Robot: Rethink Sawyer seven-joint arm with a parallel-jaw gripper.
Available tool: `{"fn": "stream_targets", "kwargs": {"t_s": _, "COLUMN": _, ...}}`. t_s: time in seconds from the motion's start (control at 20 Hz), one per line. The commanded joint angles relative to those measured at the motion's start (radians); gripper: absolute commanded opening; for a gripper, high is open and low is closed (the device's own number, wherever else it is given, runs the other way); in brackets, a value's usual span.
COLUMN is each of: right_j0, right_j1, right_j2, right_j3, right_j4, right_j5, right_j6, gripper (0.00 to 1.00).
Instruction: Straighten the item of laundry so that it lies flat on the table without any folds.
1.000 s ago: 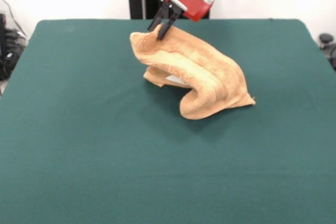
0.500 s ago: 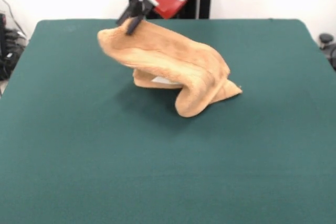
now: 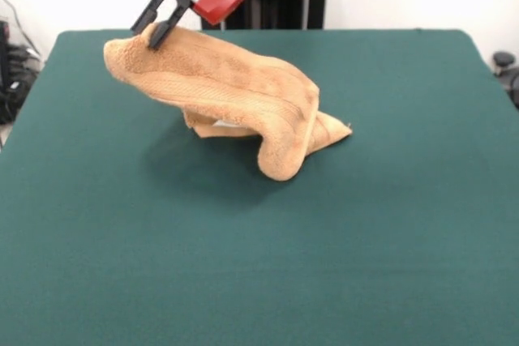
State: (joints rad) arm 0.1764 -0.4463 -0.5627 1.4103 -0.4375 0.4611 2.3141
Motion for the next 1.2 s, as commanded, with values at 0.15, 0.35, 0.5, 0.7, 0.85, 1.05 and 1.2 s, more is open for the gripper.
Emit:
{"fn": "stream_targets", "kwargs": {"t_s": 0.15, "right_j0": 0.005, "right_j1": 0.019, "right_j2": 0.189, "right_j3": -0.031, "right_j4": -0.041, "right_j5": 0.120, "right_j6": -0.163, "gripper": 0.00}}
{"fn": "stream_targets", "kwargs": {"t_s": 0.35, "right_j0": 0.005, "right_j1": 0.015, "right_j2": 0.193, "right_j3": -0.031, "right_j4": -0.050, "right_j5": 0.127, "right_j6": -0.157, "gripper": 0.00}}
{"fn": "stream_targets", "kwargs": {"t_s": 0.5, "right_j0": 0.027, "right_j1": 0.025, "right_j2": 0.168, "right_j3": -0.046, "right_j4": -0.052, "right_j5": 0.174, "right_j6": -0.132, "gripper": 0.00}}
{"fn": "stream_targets", "kwargs": {"t_s": 0.7, "right_j0": 0.089, "right_j1": 0.051, "right_j2": 0.103, "right_j3": -0.106, "right_j4": -0.048, "right_j5": 0.359, "right_j6": -0.123, "gripper": 0.00}}
{"fn": "stream_targets", "kwargs": {"t_s": 0.85, "right_j0": 0.091, "right_j1": 0.050, "right_j2": 0.102, "right_j3": -0.137, "right_j4": -0.052, "right_j5": 0.433, "right_j6": -0.154, "gripper": 0.00}}
{"fn": "stream_targets", "kwargs": {"t_s": 1.05, "right_j0": 0.064, "right_j1": 0.037, "right_j2": 0.134, "right_j3": -0.153, "right_j4": -0.072, "right_j5": 0.441, "right_j6": -0.194, "gripper": 0.00}}
{"fn": "stream_targets", "kwargs": {"t_s": 1.2, "right_j0": 0.054, "right_j1": 0.031, "right_j2": 0.149, "right_j3": -0.153, "right_j4": -0.084, "right_j5": 0.440, "right_j6": -0.197, "gripper": 0.00}}
